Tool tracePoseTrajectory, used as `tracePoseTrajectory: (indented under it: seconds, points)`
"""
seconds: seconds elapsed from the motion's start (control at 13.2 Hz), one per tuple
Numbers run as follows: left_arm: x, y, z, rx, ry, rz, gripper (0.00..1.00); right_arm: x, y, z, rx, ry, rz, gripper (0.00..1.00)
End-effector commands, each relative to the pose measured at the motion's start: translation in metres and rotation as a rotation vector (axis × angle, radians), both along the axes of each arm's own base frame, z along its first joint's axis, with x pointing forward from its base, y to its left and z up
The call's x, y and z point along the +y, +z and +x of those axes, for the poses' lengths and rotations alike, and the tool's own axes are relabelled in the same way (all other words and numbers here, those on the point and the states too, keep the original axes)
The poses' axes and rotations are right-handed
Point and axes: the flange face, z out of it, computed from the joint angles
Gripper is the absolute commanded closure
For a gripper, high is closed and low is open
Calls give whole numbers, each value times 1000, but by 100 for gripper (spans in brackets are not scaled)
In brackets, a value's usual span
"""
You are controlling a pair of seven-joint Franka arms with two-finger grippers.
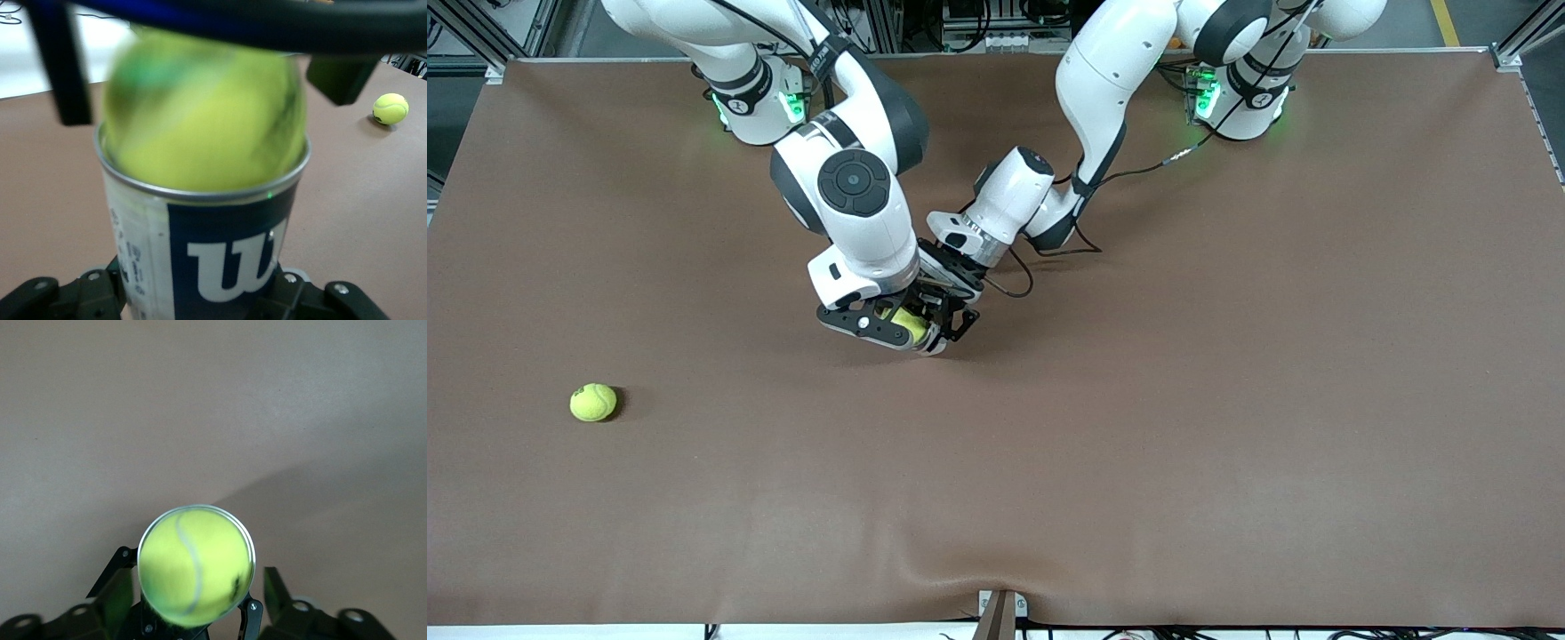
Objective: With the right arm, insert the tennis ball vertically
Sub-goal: 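Move the right gripper to the second tennis ball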
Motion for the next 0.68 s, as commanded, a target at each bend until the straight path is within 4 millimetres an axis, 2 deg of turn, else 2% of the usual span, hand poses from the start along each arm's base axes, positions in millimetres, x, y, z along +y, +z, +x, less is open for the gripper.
tracePoseTrajectory:
  seconds: [0.0, 0.15, 0.23, 0.38, 0.46, 0.61]
  points:
    - [-3, -3, -2, 4, 14, -7, 25, 1, -1, -1, 7, -10, -5, 0]
    - [-4, -3, -4, 5, 12, -7, 25, -8, 6, 1, 19, -8, -18, 0]
    - [-4, -3, -3, 4, 13, -7, 25, -25, 16, 7, 38, 22, -31, 0]
    - [-4, -3, -3, 4, 13, -7, 25, -82, 39, 22, 95, 209, -69, 0]
    - [-4, -3, -3, 4, 13, -7, 25, -121, 52, 36, 104, 257, -69, 0]
    - [-4, -3, -3, 5, 13, -7, 21, -177, 69, 52, 108, 343, -71, 0]
